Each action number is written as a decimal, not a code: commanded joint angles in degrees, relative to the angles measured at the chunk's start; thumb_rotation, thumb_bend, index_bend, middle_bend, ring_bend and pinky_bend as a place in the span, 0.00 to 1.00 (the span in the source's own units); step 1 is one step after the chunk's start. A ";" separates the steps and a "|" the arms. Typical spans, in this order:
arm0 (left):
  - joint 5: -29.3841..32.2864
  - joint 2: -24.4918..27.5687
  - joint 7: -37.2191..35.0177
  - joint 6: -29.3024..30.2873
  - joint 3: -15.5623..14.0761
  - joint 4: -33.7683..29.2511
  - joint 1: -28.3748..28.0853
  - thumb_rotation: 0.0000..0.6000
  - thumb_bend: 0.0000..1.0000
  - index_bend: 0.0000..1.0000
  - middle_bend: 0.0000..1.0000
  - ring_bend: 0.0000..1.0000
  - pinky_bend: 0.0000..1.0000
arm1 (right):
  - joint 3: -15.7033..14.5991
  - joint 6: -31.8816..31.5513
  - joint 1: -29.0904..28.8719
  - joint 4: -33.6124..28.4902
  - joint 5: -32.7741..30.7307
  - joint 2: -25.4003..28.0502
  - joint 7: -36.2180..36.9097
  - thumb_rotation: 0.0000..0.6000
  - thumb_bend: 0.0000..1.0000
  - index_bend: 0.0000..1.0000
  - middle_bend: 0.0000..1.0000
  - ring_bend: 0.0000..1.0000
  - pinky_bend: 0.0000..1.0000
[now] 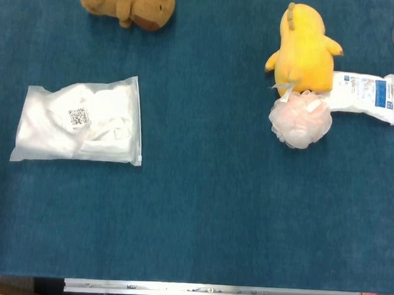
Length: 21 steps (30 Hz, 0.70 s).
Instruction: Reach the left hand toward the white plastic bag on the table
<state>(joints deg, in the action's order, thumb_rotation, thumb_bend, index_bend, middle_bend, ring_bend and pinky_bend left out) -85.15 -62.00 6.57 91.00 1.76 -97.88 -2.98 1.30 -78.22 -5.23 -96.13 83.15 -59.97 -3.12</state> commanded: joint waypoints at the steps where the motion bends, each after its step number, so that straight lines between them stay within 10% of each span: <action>1: -0.06 0.02 -0.01 -0.12 0.04 -0.03 0.04 1.00 0.32 0.14 0.05 0.00 0.00 | 0.00 -0.03 0.02 -0.03 0.01 0.01 0.03 1.00 0.15 0.11 0.12 0.00 0.00; 15: -1.45 0.22 -1.33 0.22 0.42 -0.11 0.38 1.00 0.32 0.19 0.05 0.00 0.00 | -0.23 -0.94 0.53 -0.36 0.60 0.45 0.34 1.00 0.15 0.11 0.12 0.00 0.00; 21: -4.62 0.02 -3.25 -0.41 -0.17 0.33 -0.47 1.00 0.32 0.38 0.07 0.00 0.00 | -0.23 -1.19 0.65 -0.37 0.80 0.54 0.52 1.00 0.15 0.11 0.12 0.00 0.00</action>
<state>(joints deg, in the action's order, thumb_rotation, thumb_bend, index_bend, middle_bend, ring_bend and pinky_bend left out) -88.84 -61.91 3.93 90.76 1.82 -97.76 -3.13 1.07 -79.40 -4.58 -96.50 83.95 -59.42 -2.59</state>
